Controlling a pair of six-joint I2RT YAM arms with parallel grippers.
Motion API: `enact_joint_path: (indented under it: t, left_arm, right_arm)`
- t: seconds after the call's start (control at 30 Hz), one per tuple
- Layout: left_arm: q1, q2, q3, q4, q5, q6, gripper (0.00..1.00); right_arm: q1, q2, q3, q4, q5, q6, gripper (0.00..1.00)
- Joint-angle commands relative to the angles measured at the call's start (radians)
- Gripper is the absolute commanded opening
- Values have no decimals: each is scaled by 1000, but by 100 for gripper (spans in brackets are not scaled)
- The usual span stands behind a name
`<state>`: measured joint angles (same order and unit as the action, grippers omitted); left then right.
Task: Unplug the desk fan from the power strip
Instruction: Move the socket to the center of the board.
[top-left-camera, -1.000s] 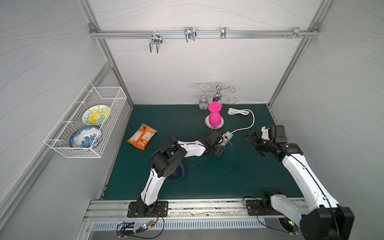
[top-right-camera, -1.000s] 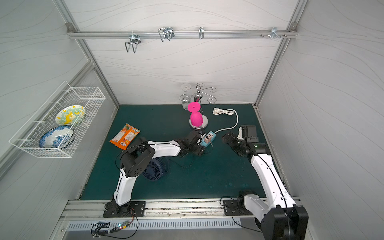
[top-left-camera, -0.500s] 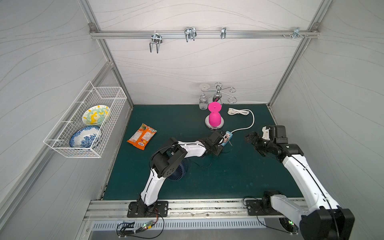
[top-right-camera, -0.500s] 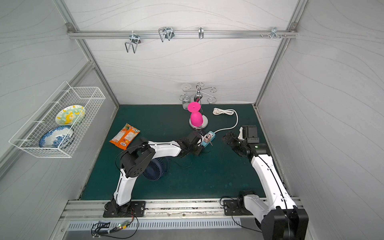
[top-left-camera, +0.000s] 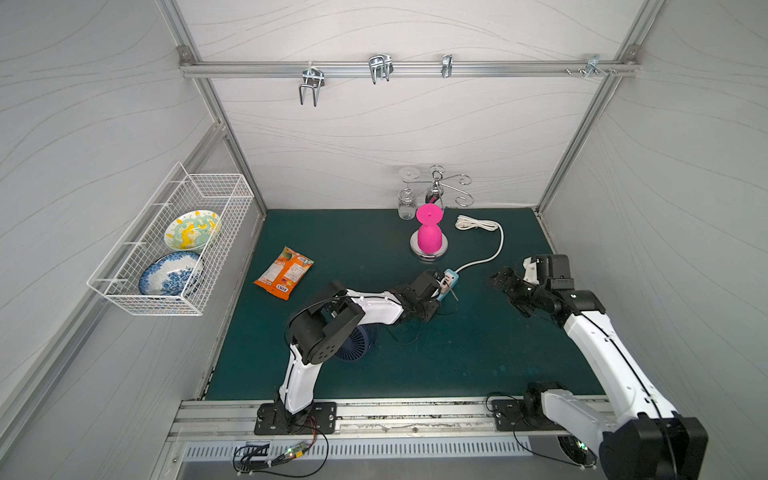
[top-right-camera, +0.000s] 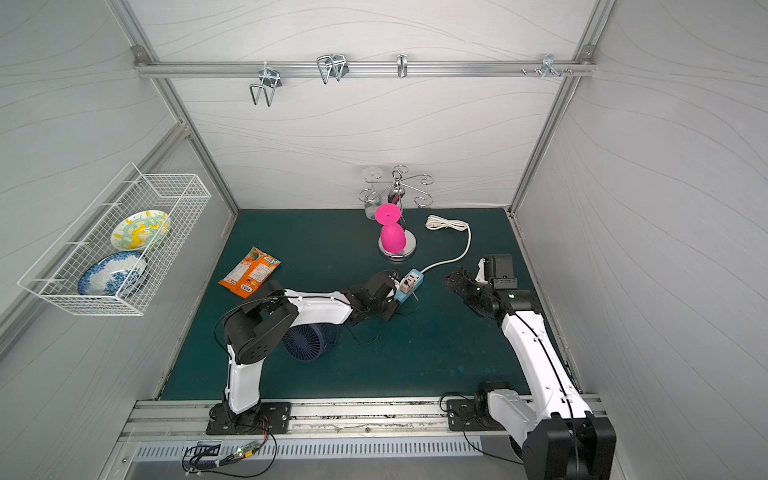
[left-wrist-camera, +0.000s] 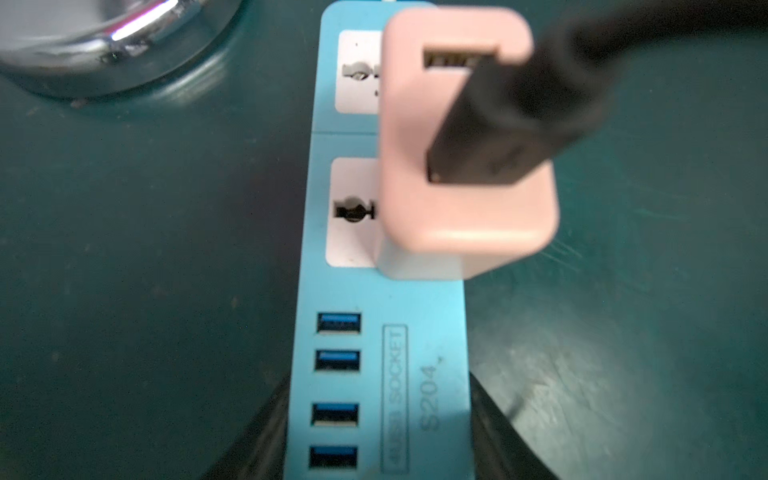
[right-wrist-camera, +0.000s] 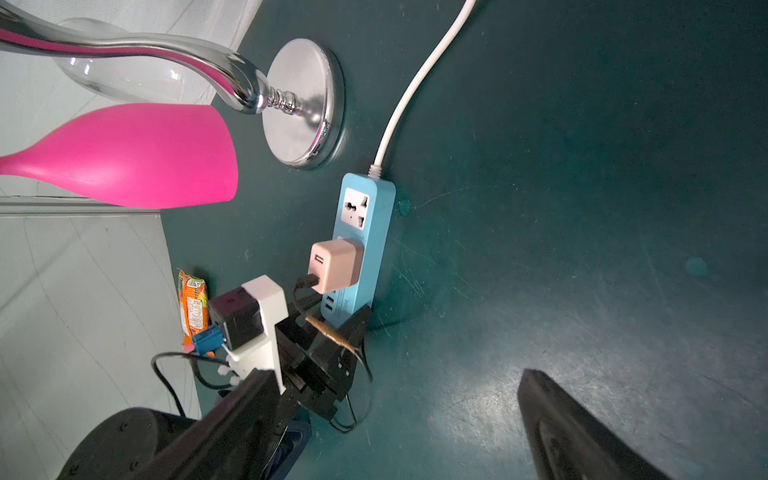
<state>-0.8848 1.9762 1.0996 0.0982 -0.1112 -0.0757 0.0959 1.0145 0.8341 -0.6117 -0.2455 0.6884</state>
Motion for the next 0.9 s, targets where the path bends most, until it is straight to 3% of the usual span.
enact_joint_path:
  t: [0.0, 0.1, 0.3, 0.73, 0.87]
  left_arm:
    - [-21, -42, -47, 44, -25, -15, 48]
    - [-26, -54, -73, 62, -32, -23, 51]
    - [-27, -63, -81, 72, -64, -37, 87]
    - [-28, -173, -144, 57, -81, -84, 92]
    - [-29, -218, -156, 41, -111, -93, 85]
  right_arm:
    - [-4, 2, -6, -13, -5, -2, 94]
    - [-5, 5, -6, -13, -6, -2, 94]
    - [-5, 2, -7, -15, -6, -1, 94]
    - [-3, 4, -15, -9, -12, 6, 94]
    - [-3, 2, -18, -5, -13, 8, 94]
